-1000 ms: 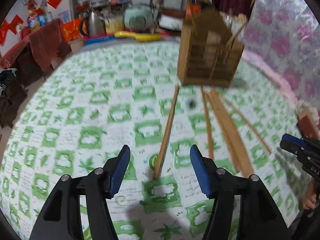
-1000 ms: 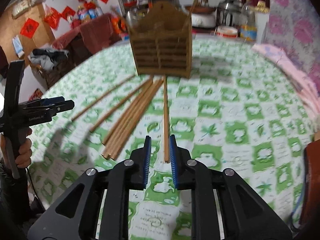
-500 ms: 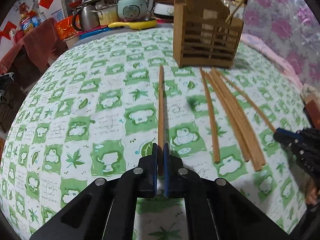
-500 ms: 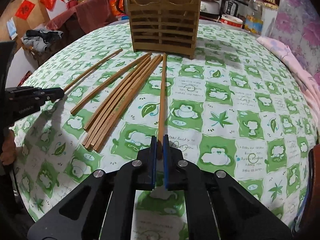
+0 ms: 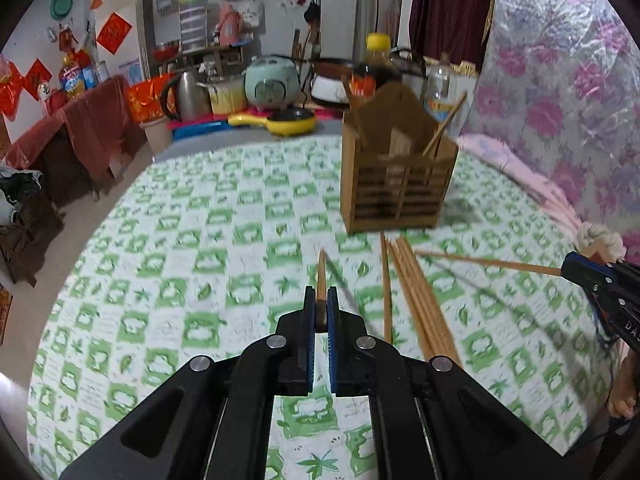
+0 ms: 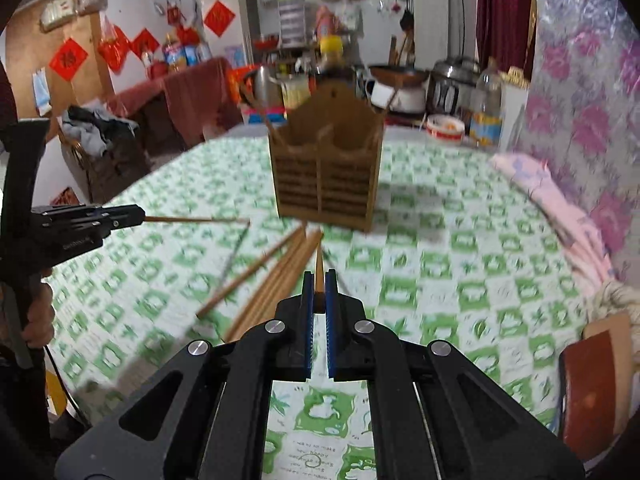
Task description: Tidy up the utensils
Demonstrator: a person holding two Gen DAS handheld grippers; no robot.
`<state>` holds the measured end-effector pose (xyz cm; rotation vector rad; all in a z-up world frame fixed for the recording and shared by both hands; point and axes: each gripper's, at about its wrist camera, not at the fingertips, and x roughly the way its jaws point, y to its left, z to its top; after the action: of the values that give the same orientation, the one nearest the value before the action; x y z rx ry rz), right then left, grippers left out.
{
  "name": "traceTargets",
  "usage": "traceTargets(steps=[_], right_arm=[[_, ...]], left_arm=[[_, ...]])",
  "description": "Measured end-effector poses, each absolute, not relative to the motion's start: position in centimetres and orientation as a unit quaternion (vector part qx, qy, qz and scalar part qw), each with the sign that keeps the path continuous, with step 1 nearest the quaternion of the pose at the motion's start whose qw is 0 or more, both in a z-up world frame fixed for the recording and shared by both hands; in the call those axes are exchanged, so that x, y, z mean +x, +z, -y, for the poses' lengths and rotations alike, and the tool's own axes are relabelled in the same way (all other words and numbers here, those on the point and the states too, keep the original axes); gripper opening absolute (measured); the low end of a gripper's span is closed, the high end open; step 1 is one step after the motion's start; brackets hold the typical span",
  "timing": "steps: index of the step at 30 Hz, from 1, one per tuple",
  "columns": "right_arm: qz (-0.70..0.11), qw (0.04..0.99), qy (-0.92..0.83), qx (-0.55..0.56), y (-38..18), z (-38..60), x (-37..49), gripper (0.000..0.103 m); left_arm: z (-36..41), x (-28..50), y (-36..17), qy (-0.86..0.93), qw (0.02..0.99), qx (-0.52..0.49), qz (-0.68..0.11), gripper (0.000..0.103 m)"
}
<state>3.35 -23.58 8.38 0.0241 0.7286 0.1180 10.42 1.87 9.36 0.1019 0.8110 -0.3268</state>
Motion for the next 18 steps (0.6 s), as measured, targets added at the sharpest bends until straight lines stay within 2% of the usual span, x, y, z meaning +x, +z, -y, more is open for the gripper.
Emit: traceTargets(steps=[18], right_arm=[[-0.296, 0.951, 0.069, 0.050, 14.3, 24.6, 4.7, 0.006]], left_arm=[[-0.7, 12.8, 16.3, -0.187, 0.915, 0.026, -0.357, 0.006]])
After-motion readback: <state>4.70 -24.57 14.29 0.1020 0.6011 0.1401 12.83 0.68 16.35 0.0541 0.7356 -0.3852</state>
